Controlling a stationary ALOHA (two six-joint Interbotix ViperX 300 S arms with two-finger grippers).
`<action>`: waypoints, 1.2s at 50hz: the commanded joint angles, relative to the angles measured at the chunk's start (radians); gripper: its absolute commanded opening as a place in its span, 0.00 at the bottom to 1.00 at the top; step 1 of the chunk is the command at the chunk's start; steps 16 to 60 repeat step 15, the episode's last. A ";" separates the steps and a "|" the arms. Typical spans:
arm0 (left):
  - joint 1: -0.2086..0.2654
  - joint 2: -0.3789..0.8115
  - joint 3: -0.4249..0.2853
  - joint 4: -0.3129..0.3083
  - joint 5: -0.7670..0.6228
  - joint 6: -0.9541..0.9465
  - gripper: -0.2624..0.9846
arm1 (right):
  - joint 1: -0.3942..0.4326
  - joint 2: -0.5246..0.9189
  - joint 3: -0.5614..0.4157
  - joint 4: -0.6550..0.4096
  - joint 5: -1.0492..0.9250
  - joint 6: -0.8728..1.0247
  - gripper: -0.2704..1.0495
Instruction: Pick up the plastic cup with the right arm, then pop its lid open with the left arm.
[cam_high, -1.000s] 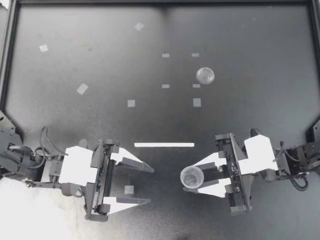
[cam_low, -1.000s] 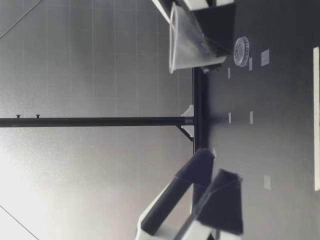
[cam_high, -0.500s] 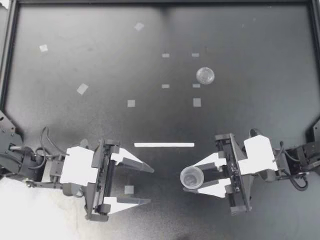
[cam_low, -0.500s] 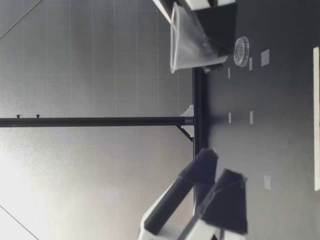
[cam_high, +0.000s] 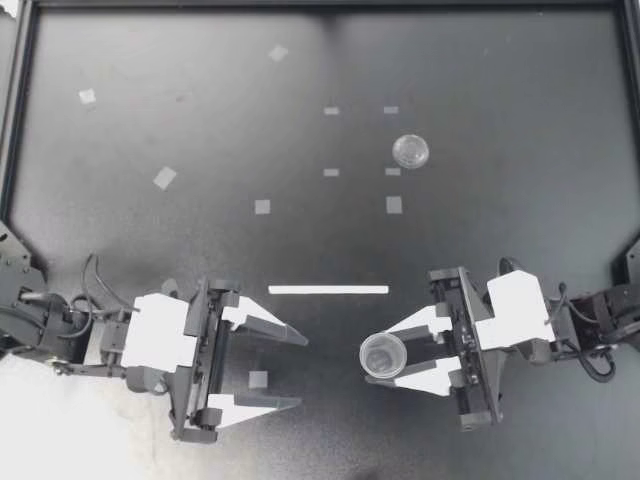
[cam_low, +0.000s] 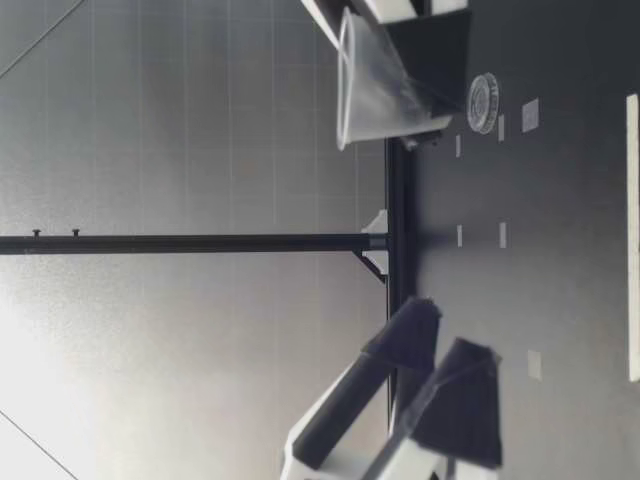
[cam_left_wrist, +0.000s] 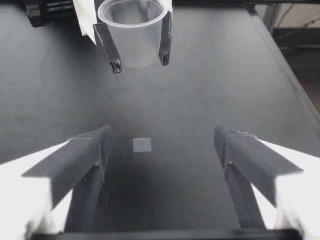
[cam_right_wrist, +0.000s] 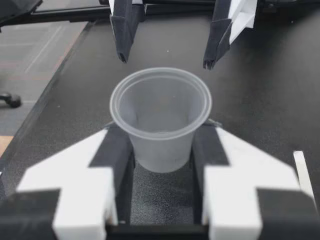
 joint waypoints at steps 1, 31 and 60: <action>0.002 -0.012 -0.012 0.000 -0.006 0.002 0.80 | 0.006 -0.009 -0.017 -0.002 -0.003 0.000 0.44; 0.002 -0.012 -0.015 0.002 -0.006 0.005 0.80 | 0.006 -0.009 -0.017 -0.003 -0.003 0.000 0.44; 0.002 -0.012 -0.015 0.002 -0.006 0.005 0.80 | 0.006 -0.009 -0.017 -0.003 -0.003 0.000 0.44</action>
